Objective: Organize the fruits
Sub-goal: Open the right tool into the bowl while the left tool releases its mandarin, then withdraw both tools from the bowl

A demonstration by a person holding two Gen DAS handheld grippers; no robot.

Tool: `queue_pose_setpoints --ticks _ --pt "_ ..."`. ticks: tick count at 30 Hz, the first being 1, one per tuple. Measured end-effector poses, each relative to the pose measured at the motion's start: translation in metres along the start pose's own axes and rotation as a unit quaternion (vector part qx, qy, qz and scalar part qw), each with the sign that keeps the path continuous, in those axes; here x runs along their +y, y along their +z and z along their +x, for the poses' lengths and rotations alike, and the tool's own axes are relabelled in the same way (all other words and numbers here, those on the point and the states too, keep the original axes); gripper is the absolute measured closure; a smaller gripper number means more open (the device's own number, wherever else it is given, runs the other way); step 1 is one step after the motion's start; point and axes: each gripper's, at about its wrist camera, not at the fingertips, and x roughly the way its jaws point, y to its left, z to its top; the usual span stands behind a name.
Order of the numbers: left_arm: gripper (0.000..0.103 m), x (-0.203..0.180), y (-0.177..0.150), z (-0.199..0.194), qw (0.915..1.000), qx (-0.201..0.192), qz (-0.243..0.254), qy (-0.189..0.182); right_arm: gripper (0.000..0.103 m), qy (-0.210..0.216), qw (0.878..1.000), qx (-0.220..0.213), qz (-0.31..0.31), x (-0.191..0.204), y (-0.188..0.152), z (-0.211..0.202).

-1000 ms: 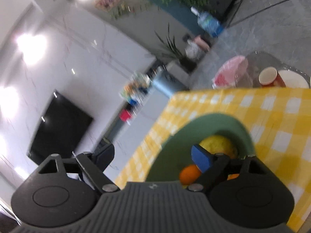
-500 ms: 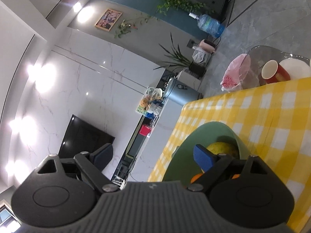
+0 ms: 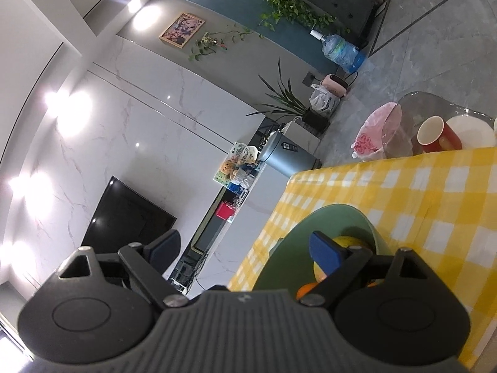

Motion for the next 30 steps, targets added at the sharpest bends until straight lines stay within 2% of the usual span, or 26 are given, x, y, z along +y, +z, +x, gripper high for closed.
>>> queue_pose_setpoints --ticks 4,8,14,21,25,30 --pt "0.022 -0.003 0.001 -0.010 0.9996 -0.001 0.013 0.025 0.016 -0.009 1.000 0.004 -0.012 0.006 0.000 -0.002" --pt "0.022 -0.002 0.001 -0.026 0.9997 0.002 0.015 0.018 0.016 -0.027 0.999 0.024 -0.022 0.018 0.001 -0.003" --pt "0.022 -0.004 0.008 -0.054 0.9980 0.004 0.034 0.053 0.016 -0.079 0.994 0.044 -0.060 0.042 -0.002 -0.003" --pt "0.022 -0.002 0.013 -0.100 0.9958 -0.021 0.045 0.078 0.016 -0.109 0.986 0.078 -0.099 0.075 -0.015 -0.005" --pt "0.022 0.001 0.015 -0.129 0.9928 -0.048 0.047 0.099 0.016 -0.135 0.976 0.091 -0.146 0.105 -0.030 -0.005" --pt "0.021 0.014 0.014 -0.161 0.9902 -0.077 0.033 0.112 0.016 -0.122 0.972 0.114 -0.166 0.133 -0.047 -0.006"
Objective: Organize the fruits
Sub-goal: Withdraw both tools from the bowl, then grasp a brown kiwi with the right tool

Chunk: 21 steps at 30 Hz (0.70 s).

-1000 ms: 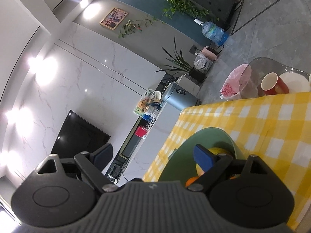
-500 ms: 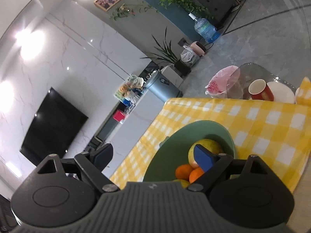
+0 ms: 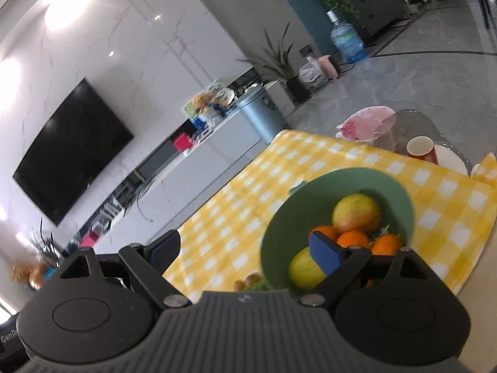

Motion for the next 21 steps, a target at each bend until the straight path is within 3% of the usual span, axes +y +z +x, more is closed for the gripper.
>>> queue_pose_setpoints --ticks 4,8,12,16,21 --pt "0.021 0.020 0.001 -0.019 0.9996 -0.009 -0.020 0.018 0.016 -0.027 0.998 0.010 -0.054 0.030 -0.009 -0.005" --pt "0.021 0.038 0.000 -0.029 0.9978 0.003 -0.031 0.059 0.019 -0.023 0.996 0.031 -0.082 0.052 -0.020 -0.006" --pt "0.021 0.057 -0.010 -0.032 0.9967 0.015 -0.021 0.076 0.036 -0.026 0.993 0.061 -0.102 0.069 -0.036 0.000" --pt "0.021 0.077 -0.019 -0.029 0.9953 0.028 -0.045 0.082 0.059 -0.026 0.990 0.113 -0.083 0.074 -0.055 0.018" --pt "0.021 0.098 -0.031 -0.026 0.9933 0.042 -0.063 0.088 0.061 -0.023 0.982 0.173 -0.076 0.076 -0.079 0.041"
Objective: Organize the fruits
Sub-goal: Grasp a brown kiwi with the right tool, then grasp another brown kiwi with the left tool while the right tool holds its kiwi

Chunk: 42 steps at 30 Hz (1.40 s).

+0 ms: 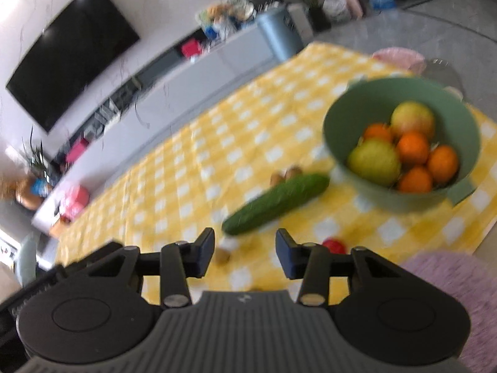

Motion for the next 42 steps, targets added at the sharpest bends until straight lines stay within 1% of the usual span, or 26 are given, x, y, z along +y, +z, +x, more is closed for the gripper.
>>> queue_pose_setpoints --ticks 2,3,4,6,8,9,13,16,20,22,29,31,33,35,38,42 --pt "0.021 0.009 -0.001 0.006 0.9999 0.013 -0.006 0.004 0.061 -0.012 0.999 0.025 -0.027 0.009 -0.007 0.013" --pt "0.021 0.014 -0.003 0.007 0.9997 0.017 -0.014 0.007 0.063 -0.021 0.998 0.034 -0.042 0.013 -0.011 0.020" --pt "0.020 0.019 -0.003 0.009 0.9995 0.020 -0.022 0.011 0.070 -0.030 0.997 0.045 -0.055 0.016 -0.016 0.025" --pt "0.021 0.030 -0.005 0.014 0.9989 0.025 -0.037 0.013 0.074 -0.037 0.995 0.067 -0.064 0.019 -0.023 0.037" --pt "0.021 0.038 -0.007 0.019 0.9981 0.035 -0.049 0.014 0.074 -0.037 0.994 0.084 -0.060 0.020 -0.030 0.048" --pt "0.021 0.042 -0.008 0.021 0.9976 0.039 -0.056 0.015 0.076 -0.040 0.993 0.092 -0.059 0.020 -0.033 0.055" --pt "0.021 0.056 -0.012 0.027 0.9956 0.051 -0.077 0.015 0.080 -0.057 0.992 0.107 -0.039 0.017 -0.042 0.073" --pt "0.021 0.060 -0.015 0.030 0.9949 0.063 -0.078 0.012 0.088 -0.062 0.991 0.115 -0.021 0.015 -0.044 0.080" --pt "0.020 0.066 -0.015 0.028 0.9926 0.070 -0.096 -0.025 0.088 -0.072 0.991 0.110 -0.019 0.016 -0.044 0.085" --pt "0.020 0.066 -0.015 0.026 0.9929 0.067 -0.093 -0.032 0.088 -0.079 0.990 0.112 -0.020 0.018 -0.044 0.089" --pt "0.019 0.063 -0.015 0.031 0.9926 0.075 -0.090 -0.034 0.087 -0.100 0.988 0.102 -0.062 0.027 -0.044 0.094" --pt "0.019 0.062 -0.017 0.034 0.9928 0.079 -0.085 -0.031 0.085 -0.105 0.987 0.102 -0.069 0.029 -0.044 0.096" --pt "0.019 0.063 -0.017 0.036 0.9928 0.082 -0.084 -0.025 0.084 -0.099 0.987 0.107 -0.063 0.027 -0.043 0.099" --pt "0.019 0.064 -0.018 0.036 0.9927 0.084 -0.084 -0.021 0.084 -0.098 0.989 0.101 -0.053 0.025 -0.042 0.101" --pt "0.019 0.065 -0.018 0.035 0.9928 0.083 -0.084 -0.017 0.084 -0.095 0.989 0.101 -0.054 0.025 -0.040 0.104" --pt "0.019 0.065 -0.018 0.036 0.9927 0.087 -0.082 -0.010 0.082 -0.074 0.989 0.121 -0.038 0.021 -0.040 0.112"
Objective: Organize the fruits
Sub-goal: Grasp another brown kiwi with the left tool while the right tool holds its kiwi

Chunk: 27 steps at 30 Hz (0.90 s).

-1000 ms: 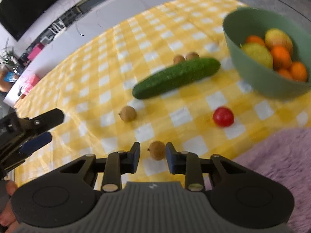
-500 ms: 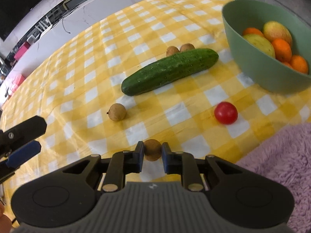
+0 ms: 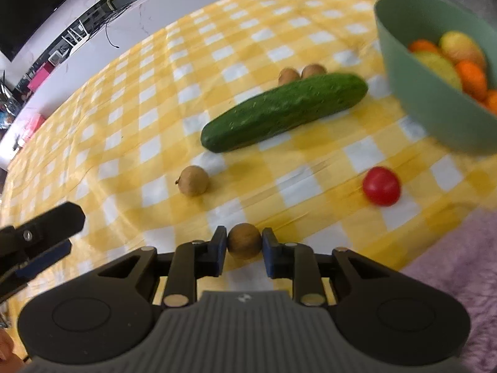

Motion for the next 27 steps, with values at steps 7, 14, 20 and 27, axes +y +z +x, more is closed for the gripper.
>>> queue_pose_setpoints --ticks 7,14,20,27 --pt "0.019 0.000 -0.004 0.005 1.0000 0.001 0.006 0.008 0.083 0.037 0.998 -0.014 0.048 -0.015 0.002 -0.005" --pt "0.027 -0.013 -0.017 0.028 0.9986 -0.011 0.051 0.011 0.083 0.085 0.988 -0.022 0.129 -0.042 0.005 -0.010" --pt "0.045 -0.046 -0.037 0.041 0.9866 -0.034 0.159 0.016 0.083 0.108 0.984 -0.018 0.143 -0.048 0.005 -0.009" --pt "0.066 -0.060 -0.044 0.064 0.9809 -0.021 0.190 0.038 0.083 0.105 0.987 -0.046 0.109 -0.045 0.003 -0.024"
